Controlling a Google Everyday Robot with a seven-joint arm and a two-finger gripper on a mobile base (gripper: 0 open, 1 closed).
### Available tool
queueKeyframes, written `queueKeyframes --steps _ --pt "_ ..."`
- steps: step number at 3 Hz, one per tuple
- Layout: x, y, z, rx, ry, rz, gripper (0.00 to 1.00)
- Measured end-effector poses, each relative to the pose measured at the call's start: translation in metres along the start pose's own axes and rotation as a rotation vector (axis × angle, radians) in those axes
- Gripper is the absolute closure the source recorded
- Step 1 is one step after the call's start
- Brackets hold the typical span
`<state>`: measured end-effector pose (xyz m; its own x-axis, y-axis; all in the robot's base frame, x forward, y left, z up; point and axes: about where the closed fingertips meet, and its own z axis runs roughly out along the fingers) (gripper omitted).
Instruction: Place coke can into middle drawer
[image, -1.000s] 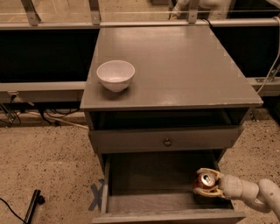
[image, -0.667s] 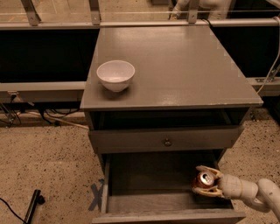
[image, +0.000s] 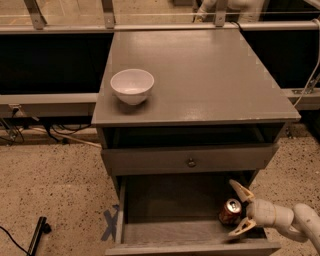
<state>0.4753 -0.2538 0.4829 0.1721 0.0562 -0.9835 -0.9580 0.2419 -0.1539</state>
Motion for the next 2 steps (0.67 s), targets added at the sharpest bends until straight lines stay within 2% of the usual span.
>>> queueKeyframes --steps 1,2 --pt "-0.016 0.002 -0.001 0.015 0.069 -0.047 0.00" --pt "-0.058 0.015 -0.027 0.091 0.199 -0.098 0.00"
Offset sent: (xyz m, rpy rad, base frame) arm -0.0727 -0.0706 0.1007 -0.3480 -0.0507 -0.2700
